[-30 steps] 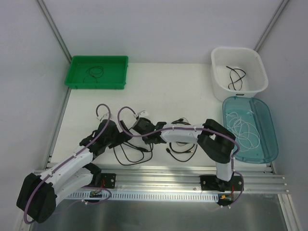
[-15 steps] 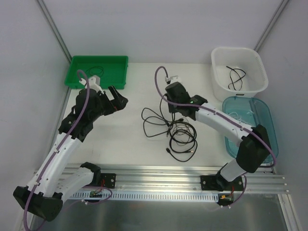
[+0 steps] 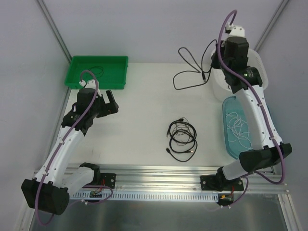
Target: Untangle the cables
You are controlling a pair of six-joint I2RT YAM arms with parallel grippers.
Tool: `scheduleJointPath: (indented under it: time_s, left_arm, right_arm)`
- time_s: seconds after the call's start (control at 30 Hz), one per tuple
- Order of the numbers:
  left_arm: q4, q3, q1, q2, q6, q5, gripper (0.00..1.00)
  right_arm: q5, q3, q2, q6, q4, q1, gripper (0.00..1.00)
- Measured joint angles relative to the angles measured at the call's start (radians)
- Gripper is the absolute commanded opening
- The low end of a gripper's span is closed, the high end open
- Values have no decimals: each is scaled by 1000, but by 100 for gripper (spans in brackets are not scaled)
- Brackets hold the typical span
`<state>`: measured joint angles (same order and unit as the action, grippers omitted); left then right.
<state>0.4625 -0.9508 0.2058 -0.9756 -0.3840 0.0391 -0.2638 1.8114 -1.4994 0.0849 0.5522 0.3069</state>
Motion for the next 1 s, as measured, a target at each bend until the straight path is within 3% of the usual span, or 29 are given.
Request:
scheduleJointPath:
  time_s: [0.33, 0.73, 0.8, 0.83, 0.93, 1.0]
  left_arm:
    - [6, 18, -11, -20, 46, 34, 99]
    - [6, 18, -11, -60, 66, 51, 99]
    - [6, 18, -11, -68, 67, 51, 99]
    - [6, 18, -11, -72, 67, 50, 99]
    - [6, 18, -11, -85, 67, 48, 99]
    - [6, 18, -11, -92, 67, 43, 99]
  right_arm:
    - [45, 171, -134, 34, -116, -256, 1]
    - [73, 172, -414, -16, -303, -512, 2]
    - [75, 168, -451, -47, -327, -554, 9]
    - [75, 168, -469, -61, -333, -573, 24]
    - [73, 164, -526, -94, -340, -623, 51]
    - [73, 151, -556, -105, -336, -640, 59]
